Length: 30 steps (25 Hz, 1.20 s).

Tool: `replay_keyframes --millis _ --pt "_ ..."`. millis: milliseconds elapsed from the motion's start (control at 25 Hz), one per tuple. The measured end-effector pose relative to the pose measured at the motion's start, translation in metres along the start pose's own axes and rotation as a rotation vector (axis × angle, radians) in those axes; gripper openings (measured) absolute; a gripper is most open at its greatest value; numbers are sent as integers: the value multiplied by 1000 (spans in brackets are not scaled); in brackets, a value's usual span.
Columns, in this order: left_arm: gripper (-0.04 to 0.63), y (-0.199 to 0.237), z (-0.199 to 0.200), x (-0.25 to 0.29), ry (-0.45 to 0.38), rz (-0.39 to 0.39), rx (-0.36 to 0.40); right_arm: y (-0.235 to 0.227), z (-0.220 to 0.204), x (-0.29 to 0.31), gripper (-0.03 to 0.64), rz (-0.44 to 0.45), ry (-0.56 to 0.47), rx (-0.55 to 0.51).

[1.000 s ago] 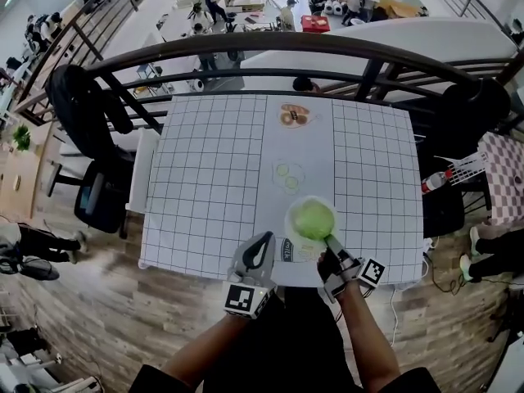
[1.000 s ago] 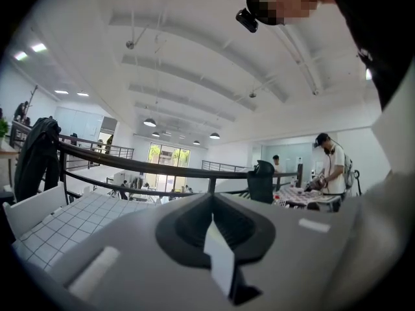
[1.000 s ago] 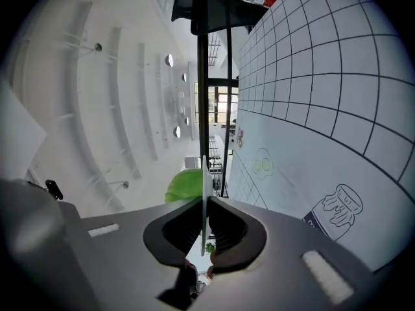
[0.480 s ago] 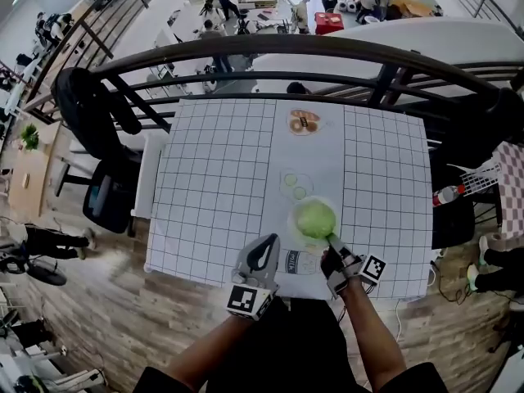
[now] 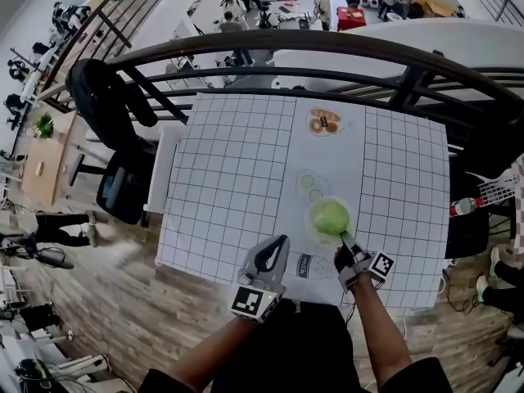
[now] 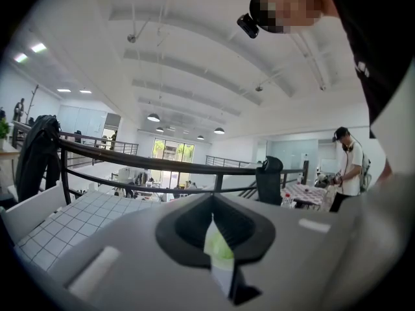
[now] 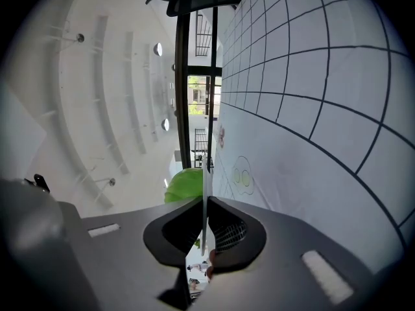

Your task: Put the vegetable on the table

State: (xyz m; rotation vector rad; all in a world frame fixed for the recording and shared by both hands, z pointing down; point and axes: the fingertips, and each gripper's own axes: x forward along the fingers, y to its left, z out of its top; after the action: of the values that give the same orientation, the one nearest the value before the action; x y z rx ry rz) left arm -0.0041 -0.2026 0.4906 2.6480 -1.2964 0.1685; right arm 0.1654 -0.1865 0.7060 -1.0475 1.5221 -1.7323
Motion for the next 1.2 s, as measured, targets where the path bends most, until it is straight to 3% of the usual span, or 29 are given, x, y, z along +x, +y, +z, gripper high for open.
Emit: replay_keyframes --millis 280,560,1000,1200 --pt "9 3 -12 0 23 25 -6 -36 1 13 18 -24 14 -2" --pt "9 5 -28 -3 65 43 -24 -71 6 15 20 -121 31 -25" --pt "9 5 -25 4 50 65 -27 -77 3 33 20 -80 30 18" --pt "9 7 -33 1 61 73 -33 -88 4 36 20 -119 32 21"
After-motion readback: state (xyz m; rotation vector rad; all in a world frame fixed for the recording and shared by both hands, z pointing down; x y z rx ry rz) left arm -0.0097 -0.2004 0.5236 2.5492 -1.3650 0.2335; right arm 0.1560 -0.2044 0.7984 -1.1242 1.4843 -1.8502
